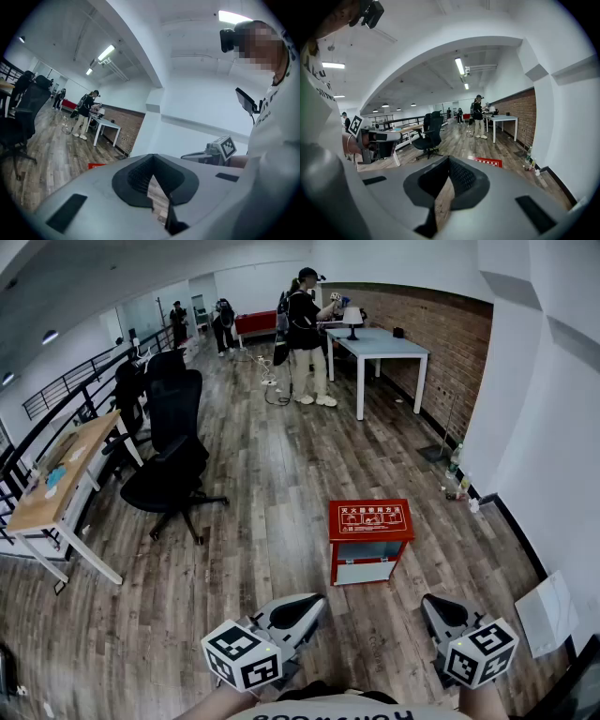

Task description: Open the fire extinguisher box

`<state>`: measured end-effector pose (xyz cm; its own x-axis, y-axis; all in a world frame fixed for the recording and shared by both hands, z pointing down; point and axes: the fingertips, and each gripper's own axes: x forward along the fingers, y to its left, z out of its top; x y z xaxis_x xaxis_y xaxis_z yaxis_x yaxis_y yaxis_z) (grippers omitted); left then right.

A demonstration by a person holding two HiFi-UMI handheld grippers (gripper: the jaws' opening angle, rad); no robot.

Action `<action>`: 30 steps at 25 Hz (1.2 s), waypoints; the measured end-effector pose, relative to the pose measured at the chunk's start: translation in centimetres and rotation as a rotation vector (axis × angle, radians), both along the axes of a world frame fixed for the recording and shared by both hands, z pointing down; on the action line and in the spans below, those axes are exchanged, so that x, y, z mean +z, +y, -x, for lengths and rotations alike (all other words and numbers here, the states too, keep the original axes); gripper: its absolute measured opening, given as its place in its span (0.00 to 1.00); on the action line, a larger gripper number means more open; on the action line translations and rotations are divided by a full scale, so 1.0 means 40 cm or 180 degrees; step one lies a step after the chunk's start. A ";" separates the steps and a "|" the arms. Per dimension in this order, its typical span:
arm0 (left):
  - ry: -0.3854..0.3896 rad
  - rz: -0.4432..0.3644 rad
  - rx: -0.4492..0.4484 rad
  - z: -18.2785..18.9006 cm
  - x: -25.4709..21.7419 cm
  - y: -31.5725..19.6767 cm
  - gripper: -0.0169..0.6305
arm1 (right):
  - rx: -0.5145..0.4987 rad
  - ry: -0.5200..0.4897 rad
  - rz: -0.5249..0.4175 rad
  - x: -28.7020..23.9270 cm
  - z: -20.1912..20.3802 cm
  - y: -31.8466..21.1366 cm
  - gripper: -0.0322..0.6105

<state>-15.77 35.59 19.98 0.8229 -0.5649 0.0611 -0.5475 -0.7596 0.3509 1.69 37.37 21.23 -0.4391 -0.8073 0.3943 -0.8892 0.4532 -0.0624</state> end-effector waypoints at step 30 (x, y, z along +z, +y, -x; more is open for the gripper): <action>-0.0153 -0.0170 0.0120 0.044 0.038 -0.060 0.04 | 0.0226 -0.0174 -0.0046 0.021 0.040 -0.055 0.07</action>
